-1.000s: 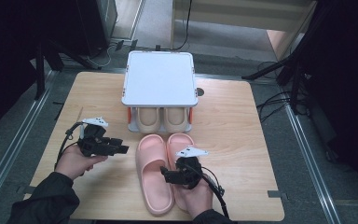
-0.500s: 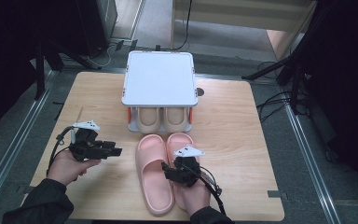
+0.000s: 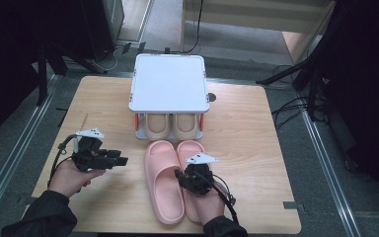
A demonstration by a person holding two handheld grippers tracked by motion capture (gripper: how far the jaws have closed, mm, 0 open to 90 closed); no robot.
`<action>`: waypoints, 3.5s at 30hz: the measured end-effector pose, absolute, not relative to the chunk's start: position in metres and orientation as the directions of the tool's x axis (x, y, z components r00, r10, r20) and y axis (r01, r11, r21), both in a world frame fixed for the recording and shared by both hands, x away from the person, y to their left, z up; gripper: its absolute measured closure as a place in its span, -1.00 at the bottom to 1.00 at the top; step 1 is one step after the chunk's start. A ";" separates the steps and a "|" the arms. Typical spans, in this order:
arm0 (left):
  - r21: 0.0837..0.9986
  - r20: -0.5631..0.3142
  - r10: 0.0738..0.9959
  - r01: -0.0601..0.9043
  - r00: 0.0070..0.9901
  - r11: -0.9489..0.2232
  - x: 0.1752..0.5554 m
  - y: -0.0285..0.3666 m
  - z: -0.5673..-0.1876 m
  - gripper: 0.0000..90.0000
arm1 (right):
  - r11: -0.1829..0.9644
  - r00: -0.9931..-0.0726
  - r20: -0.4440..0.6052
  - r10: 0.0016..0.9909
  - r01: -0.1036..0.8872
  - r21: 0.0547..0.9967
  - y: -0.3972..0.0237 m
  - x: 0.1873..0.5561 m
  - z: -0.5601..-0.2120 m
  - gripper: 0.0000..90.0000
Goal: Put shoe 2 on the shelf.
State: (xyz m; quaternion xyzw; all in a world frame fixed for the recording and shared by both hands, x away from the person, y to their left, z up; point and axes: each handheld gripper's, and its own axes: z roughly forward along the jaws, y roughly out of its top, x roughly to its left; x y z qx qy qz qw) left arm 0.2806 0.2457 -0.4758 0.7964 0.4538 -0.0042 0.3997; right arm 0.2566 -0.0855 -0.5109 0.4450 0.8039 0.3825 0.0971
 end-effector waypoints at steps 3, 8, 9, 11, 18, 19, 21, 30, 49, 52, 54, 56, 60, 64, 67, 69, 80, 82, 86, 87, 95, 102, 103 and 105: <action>0.633 -0.370 0.720 0.727 0.587 -0.266 0.280 0.246 -0.476 0.10 | 0.306 -0.584 0.197 0.788 0.648 0.697 -0.087 0.258 -0.510 0.54; 0.634 -0.369 0.721 0.726 0.587 -0.266 0.281 0.247 -0.476 0.10 | 0.280 -0.570 0.237 0.787 0.672 0.686 -0.091 0.260 -0.508 0.62; 0.634 -0.368 0.721 0.726 0.587 -0.268 0.281 0.247 -0.476 0.10 | 0.270 -0.564 0.246 0.788 0.675 0.686 -0.092 0.261 -0.508 0.64; 0.634 -0.367 0.721 0.725 0.588 -0.269 0.281 0.247 -0.476 0.10 | 0.262 -0.558 0.261 0.788 0.686 0.679 -0.094 0.262 -0.507 0.65; 0.637 -0.366 0.719 0.723 0.591 -0.269 0.283 0.245 -0.475 0.10 | 0.258 -0.553 0.267 0.789 0.693 0.673 -0.100 0.261 -0.505 0.70; 0.638 -0.361 0.719 0.719 0.594 -0.274 0.284 0.244 -0.475 0.10 | 0.257 -0.552 0.266 0.791 0.692 0.674 -0.101 0.261 -0.504 0.71; 0.644 -0.357 0.714 0.712 0.603 -0.280 0.285 0.243 -0.475 0.10 | 0.254 -0.550 0.270 0.790 0.695 0.672 -0.103 0.261 -0.504 0.72; 0.661 -0.363 0.700 0.699 0.615 -0.271 0.294 0.242 -0.470 0.06 | 0.307 -0.600 0.256 0.758 0.675 0.671 -0.111 0.257 -0.499 0.75; 0.673 -0.365 0.723 0.703 0.586 -0.230 0.291 0.260 -0.470 0.03 | 0.553 -0.869 0.230 0.438 0.462 0.693 -0.111 0.266 -0.477 0.75; 0.670 -0.363 0.731 0.707 0.577 -0.225 0.285 0.264 -0.470 0.03 | 0.567 -0.888 0.232 0.397 0.436 0.699 -0.109 0.275 -0.477 0.75; 0.669 -0.360 0.741 0.710 0.567 -0.219 0.280 0.268 -0.471 0.02 | 0.566 -0.890 0.249 0.382 0.438 0.699 -0.107 0.281 -0.476 0.75; 0.668 -0.363 0.751 0.716 0.552 -0.203 0.276 0.273 -0.471 0.01 | 0.569 -0.895 0.264 0.359 0.434 0.698 -0.106 0.286 -0.475 0.75; 0.666 -0.363 0.766 0.723 0.531 -0.186 0.266 0.282 -0.472 0.02 | 0.602 -0.913 0.274 0.301 0.405 0.688 -0.099 0.295 -0.475 0.74; 0.665 -0.365 0.782 0.729 0.505 -0.161 0.255 0.290 -0.473 0.02 | 0.629 -0.921 0.274 0.276 0.388 0.674 -0.088 0.301 -0.476 0.74; 0.662 -0.367 0.792 0.735 0.489 -0.147 0.250 0.294 -0.473 0.02 | 0.643 -0.931 0.267 0.248 0.364 0.673 -0.080 0.307 -0.474 0.74; 0.662 -0.371 0.795 0.737 0.480 -0.137 0.248 0.297 -0.474 0.02 | 0.649 -0.937 0.260 0.233 0.349 0.676 -0.077 0.311 -0.471 0.74; 0.653 -0.370 0.799 0.744 0.475 -0.140 0.247 0.298 -0.476 0.02 | 0.679 -0.954 0.247 0.170 0.295 0.672 -0.057 0.328 -0.445 0.74; 0.652 -0.373 0.797 0.745 0.475 -0.140 0.248 0.298 -0.477 0.02 | 0.680 -0.956 0.242 0.166 0.288 0.674 -0.055 0.330 -0.437 0.74; 0.649 -0.375 0.796 0.748 0.475 -0.141 0.250 0.297 -0.478 0.02 | 0.666 -0.957 0.250 0.146 0.282 0.690 -0.053 0.334 -0.419 0.74; 0.648 -0.375 0.796 0.748 0.476 -0.143 0.250 0.297 -0.478 0.02 | 0.663 -0.956 0.255 0.145 0.285 0.693 -0.053 0.334 -0.414 0.74; 0.647 -0.375 0.795 0.749 0.477 -0.144 0.253 0.295 -0.478 0.02 | 0.655 -0.955 0.248 0.163 0.293 0.696 -0.054 0.338 -0.374 0.74; 0.647 -0.374 0.791 0.747 0.483 -0.151 0.256 0.292 -0.478 0.02 | 0.646 -0.959 0.227 0.169 0.281 0.709 -0.059 0.337 -0.345 0.74; 0.647 -0.374 0.789 0.747 0.487 -0.154 0.256 0.292 -0.478 0.02 | 0.643 -0.958 0.227 0.174 0.285 0.710 -0.060 0.337 -0.341 0.74; 0.647 -0.374 0.789 0.747 0.488 -0.155 0.257 0.292 -0.478 0.02 | 0.640 -0.959 0.219 0.178 0.282 0.714 -0.062 0.338 -0.333 0.73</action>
